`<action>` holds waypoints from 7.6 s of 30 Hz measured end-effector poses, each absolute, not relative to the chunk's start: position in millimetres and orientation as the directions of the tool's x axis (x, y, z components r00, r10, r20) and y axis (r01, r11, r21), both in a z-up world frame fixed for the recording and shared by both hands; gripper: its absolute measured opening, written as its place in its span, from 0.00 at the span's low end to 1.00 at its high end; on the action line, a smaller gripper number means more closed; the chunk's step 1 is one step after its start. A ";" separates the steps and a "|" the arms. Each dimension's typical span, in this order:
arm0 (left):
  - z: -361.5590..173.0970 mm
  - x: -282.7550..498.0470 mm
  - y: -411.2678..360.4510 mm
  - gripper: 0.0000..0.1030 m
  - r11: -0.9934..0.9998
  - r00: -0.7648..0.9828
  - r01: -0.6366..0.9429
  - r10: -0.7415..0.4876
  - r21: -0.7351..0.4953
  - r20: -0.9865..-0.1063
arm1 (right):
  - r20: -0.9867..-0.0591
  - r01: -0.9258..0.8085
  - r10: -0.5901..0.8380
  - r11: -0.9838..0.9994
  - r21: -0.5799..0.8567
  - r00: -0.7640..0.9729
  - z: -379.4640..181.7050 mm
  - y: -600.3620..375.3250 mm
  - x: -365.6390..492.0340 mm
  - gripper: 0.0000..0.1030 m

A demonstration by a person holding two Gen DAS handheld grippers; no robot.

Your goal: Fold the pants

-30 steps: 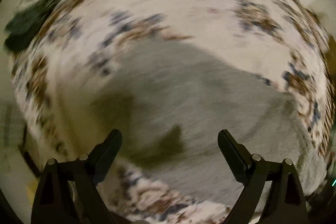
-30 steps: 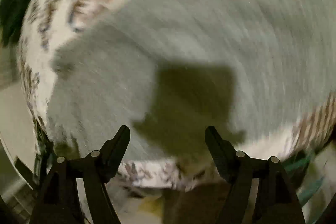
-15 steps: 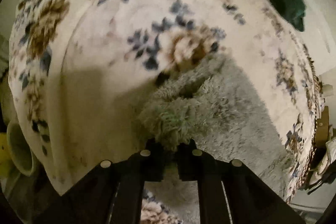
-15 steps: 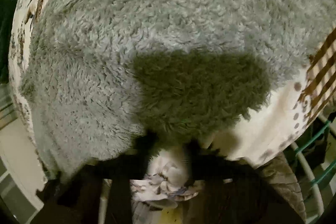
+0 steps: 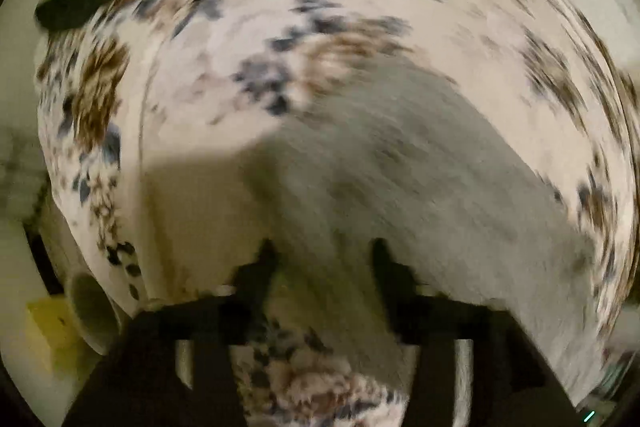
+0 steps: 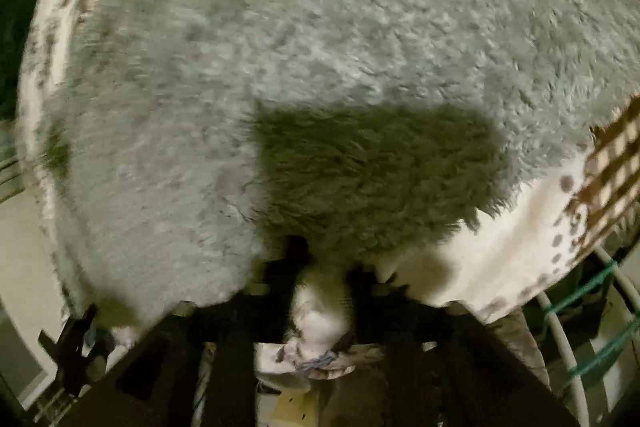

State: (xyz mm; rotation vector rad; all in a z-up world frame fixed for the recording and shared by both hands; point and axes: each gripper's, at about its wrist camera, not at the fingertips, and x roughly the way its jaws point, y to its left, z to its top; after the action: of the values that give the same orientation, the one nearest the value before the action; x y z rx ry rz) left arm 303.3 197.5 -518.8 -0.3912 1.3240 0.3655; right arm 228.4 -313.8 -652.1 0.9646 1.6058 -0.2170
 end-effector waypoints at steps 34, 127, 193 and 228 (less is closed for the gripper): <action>-531.7 378.9 -322.3 0.92 0.936 0.261 0.348 -0.043 0.053 -0.964 | -0.980 0.591 -0.106 0.807 0.015 0.170 -572.6 -679.4 315.9 0.05; -467.2 332.0 -113.6 1.00 0.998 0.225 -0.016 -0.055 -0.060 -0.973 | -0.783 0.538 0.106 0.669 0.513 0.613 -501.1 -457.1 242.1 0.15; -546.1 328.2 70.1 0.20 0.861 0.111 -0.225 -0.442 -0.455 -0.890 | -0.956 0.379 0.260 0.878 0.293 0.137 -606.0 -273.1 333.2 0.86; -624.9 289.1 291.5 0.97 0.395 0.504 -0.697 -0.324 -0.599 -0.800 | -0.999 0.133 0.041 0.990 0.043 0.017 -637.1 -112.1 404.0 0.99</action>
State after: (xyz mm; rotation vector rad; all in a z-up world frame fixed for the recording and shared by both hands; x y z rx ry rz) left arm 289.1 291.5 -624.9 -1.1941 1.0737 0.3048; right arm 404.0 -112.1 -637.1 0.1375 1.5541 -0.0713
